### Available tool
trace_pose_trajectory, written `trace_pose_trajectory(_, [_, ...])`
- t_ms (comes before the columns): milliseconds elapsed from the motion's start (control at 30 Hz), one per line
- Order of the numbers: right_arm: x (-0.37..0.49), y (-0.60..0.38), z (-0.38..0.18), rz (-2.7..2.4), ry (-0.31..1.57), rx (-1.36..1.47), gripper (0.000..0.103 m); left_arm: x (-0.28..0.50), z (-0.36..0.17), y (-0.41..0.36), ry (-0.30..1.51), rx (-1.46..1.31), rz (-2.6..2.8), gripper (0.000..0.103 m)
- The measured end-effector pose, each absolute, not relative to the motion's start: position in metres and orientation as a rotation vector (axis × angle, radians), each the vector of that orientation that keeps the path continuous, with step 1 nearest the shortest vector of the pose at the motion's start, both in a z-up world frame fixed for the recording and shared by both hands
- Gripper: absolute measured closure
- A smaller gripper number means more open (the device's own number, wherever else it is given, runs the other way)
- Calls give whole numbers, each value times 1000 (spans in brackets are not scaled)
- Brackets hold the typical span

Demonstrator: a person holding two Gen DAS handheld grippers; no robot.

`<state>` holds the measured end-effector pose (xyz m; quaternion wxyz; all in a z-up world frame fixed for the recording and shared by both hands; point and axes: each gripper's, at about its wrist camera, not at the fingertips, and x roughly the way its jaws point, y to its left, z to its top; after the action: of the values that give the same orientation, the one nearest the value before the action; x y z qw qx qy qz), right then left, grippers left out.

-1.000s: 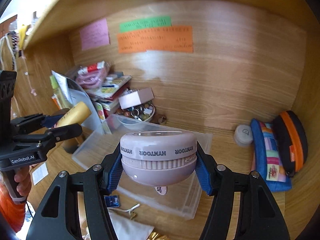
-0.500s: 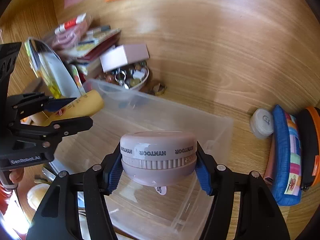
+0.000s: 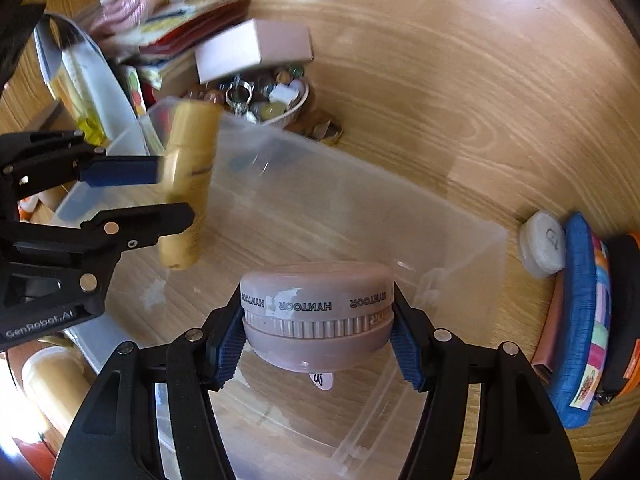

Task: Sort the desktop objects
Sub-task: 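Carry both items over the clear box and release them inside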

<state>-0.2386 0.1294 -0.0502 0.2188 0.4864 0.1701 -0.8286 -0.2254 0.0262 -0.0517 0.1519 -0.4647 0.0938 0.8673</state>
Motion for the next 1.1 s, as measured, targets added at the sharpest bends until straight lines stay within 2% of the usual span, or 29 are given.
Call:
trace_pose_trajectory(267, [-235, 122, -52, -2261, 582, 1372, 43, -229, -63, 29, 295, -1354, 2467, 63])
trace_pose_trajectory(433, [-230, 121, -48, -2293, 628, 1356, 40, -229, -68, 27, 290, -1372, 2463, 54])
trace_pose_trajectory(600, [-222, 126, -38, -2318, 642, 1347, 36, -225, -66, 27, 301, -1363, 2472, 49])
trace_pose_trajectory(733, [-211, 130, -23, -2347, 601, 1331, 36, -217, -57, 24, 298, -1327, 2494, 38])
trace_pose_trajectory(1100, [-175, 146, 16, -2436, 481, 1227, 32, -175, -20, 17, 300, -1209, 2560, 24])
